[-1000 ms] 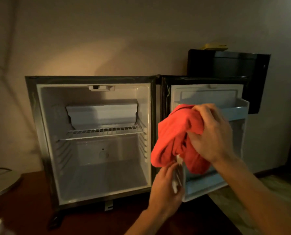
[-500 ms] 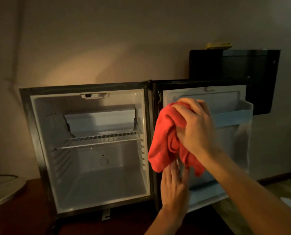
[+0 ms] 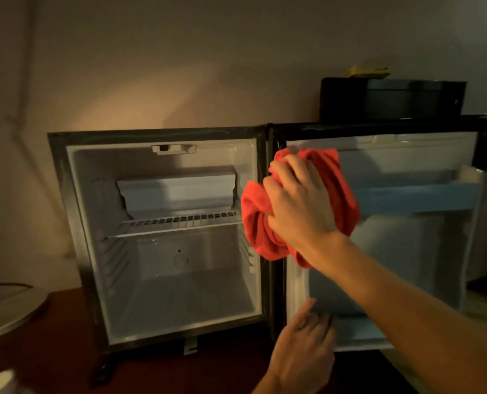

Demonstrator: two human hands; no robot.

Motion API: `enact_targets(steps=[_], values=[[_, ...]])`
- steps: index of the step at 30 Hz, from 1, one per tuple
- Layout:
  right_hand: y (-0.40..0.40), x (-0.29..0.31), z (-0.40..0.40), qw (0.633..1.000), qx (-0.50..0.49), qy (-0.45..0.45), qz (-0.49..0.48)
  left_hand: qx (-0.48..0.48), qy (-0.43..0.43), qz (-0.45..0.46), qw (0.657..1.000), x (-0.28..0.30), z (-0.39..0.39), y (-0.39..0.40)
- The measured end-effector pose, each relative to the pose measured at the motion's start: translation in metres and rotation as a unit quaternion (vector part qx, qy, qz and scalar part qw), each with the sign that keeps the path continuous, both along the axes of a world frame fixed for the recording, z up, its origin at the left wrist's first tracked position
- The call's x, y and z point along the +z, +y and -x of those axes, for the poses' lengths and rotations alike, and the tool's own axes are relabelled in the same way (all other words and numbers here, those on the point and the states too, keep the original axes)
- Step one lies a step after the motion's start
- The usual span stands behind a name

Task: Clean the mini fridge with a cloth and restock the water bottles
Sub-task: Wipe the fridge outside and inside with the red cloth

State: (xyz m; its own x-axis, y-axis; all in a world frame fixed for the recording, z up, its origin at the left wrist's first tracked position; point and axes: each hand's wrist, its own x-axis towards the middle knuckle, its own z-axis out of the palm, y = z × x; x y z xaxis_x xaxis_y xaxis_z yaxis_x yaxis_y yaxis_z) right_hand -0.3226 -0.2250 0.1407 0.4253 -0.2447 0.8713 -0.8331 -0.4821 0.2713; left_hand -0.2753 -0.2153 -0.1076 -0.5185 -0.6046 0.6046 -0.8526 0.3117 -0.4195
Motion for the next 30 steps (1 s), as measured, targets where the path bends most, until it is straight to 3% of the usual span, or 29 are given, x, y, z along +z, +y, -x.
enact_targets(steps=[5, 10, 13, 17, 20, 23, 28, 30], values=[[0.01, -0.008, 0.0, 0.993, -0.008, 0.107, -0.042, -0.031, 0.052, 0.035, 0.998, -0.01, 0.0, 0.003], [-0.001, 0.065, 0.0, 0.999, 0.027, -0.012, 0.027, -0.052, 0.096, 0.037, 0.993, -0.008, -0.004, 0.01], [-0.004, 0.083, -0.005, 0.999, 0.023, -0.002, 0.043, -0.051, 0.086, 0.018, 0.995, -0.009, -0.005, 0.011], [-0.008, 0.041, -0.015, 0.998, 0.02, 0.034, 0.049, -0.057, 0.074, 0.027, 0.995, -0.014, -0.006, 0.003], [-0.007, -0.005, -0.024, 0.992, 0.019, 0.118, 0.047, -0.058, 0.082, 0.046, 0.994, -0.016, -0.005, 0.001], [-0.005, -0.021, -0.02, 0.986, 0.048, 0.157, 0.0, -0.047, 0.076, 0.084, 0.992, -0.024, -0.006, -0.004], [-0.007, 0.037, -0.013, 0.991, 0.094, 0.087, 0.044, -0.061, 0.106, 0.123, 0.985, -0.024, -0.01, -0.003], [-0.003, 0.053, -0.011, 0.994, 0.087, 0.042, 0.048, -0.076, 0.058, 0.137, 0.986, -0.029, -0.013, -0.007]])
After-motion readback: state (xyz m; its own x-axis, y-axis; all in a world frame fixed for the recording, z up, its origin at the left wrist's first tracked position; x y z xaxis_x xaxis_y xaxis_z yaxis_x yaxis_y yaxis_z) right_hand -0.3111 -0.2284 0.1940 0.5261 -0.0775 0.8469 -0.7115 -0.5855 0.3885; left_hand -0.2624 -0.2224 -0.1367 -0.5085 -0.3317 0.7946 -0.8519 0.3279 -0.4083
